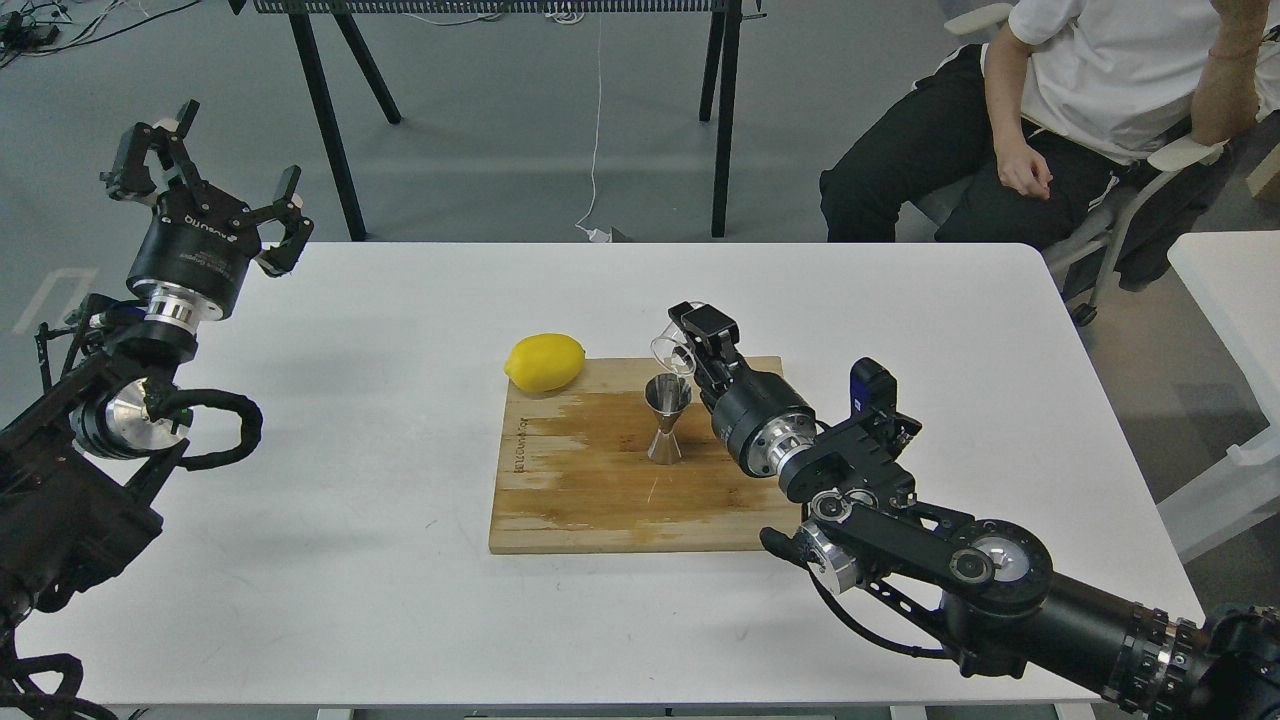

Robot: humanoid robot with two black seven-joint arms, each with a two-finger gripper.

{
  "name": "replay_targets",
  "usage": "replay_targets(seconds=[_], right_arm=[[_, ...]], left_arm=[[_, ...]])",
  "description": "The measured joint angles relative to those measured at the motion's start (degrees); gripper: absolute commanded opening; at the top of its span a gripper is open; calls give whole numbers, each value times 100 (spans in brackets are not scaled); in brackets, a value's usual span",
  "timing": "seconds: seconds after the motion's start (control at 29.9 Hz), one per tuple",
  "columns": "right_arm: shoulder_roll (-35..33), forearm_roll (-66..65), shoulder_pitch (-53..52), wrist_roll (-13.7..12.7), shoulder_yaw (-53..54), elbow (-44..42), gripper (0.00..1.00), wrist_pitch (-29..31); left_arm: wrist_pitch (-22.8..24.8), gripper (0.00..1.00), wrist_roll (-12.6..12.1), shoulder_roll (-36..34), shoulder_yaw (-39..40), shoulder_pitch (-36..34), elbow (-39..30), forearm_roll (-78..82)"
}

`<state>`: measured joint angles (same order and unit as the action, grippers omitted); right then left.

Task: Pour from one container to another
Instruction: 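Tilt the clear cup over the jigger to pour into it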

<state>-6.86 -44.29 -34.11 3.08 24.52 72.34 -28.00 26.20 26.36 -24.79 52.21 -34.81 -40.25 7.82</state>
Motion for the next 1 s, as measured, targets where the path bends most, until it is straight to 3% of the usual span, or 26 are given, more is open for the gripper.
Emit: replay_targets(seconds=[0.64,1.0], right_arm=[[-67,-555,-176,207,-333,-29,34,0],[-81,-975,-200,534,-628,-341,34,0]], left_arm=[[16,100,18,7,8,9,70,2],[36,100,23,9,8,9,88,-3]])
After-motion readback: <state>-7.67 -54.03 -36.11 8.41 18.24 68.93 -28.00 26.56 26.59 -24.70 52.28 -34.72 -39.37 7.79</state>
